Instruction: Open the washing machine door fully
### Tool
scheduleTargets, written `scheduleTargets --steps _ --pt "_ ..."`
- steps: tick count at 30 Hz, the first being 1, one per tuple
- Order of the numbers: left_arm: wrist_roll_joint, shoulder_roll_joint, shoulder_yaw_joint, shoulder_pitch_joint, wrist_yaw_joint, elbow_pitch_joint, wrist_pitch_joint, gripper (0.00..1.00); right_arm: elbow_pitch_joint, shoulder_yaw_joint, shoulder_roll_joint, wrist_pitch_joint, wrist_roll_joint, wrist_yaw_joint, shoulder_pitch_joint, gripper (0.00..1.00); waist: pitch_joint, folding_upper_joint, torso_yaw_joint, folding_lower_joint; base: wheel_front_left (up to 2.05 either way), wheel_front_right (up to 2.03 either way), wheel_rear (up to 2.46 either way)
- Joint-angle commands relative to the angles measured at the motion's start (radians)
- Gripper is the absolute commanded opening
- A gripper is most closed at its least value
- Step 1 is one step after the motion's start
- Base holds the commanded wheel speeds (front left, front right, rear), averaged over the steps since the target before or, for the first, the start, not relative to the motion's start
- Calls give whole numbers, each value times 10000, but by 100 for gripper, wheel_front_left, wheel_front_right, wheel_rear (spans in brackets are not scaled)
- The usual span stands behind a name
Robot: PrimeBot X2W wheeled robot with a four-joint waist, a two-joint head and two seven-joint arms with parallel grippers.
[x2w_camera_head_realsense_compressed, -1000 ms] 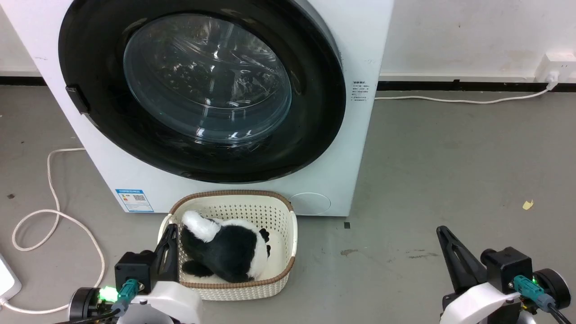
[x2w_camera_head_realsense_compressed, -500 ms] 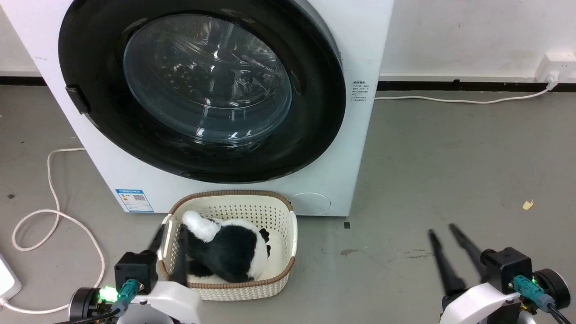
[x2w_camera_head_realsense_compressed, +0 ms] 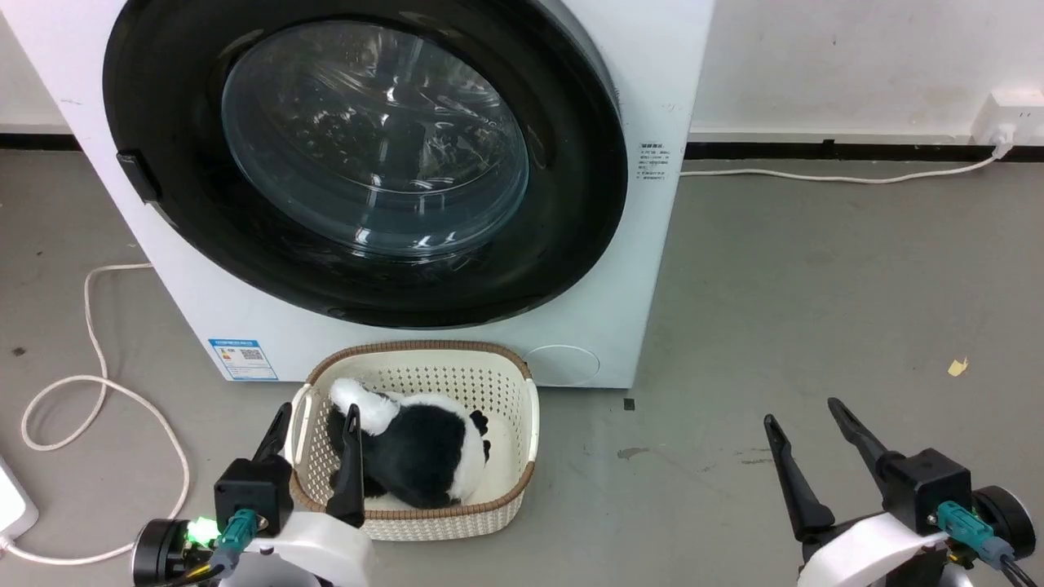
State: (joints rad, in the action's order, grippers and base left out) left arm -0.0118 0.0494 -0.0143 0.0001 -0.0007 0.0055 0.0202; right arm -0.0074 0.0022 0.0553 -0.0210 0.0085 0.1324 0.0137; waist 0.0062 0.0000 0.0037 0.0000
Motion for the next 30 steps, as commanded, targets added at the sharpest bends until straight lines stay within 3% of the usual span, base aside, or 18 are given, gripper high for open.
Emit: scheduleTargets --steps 1,11,30 --pt "-32 1 -16 29 64 22 128 100 -45 -23 -6 -120 51 -2 59 100 27 0 20 0 0 0 0" --pt "-142 2 -163 -123 151 -44 336 100 -183 -23 109 -329 75 -3 -91 100 418 0 227 0 0 0 0" --pt "-380 3 -481 -561 355 -281 734 100 -592 138 1110 -108 770 -6 -1446 100 1507 0 725 0 0 0 0"
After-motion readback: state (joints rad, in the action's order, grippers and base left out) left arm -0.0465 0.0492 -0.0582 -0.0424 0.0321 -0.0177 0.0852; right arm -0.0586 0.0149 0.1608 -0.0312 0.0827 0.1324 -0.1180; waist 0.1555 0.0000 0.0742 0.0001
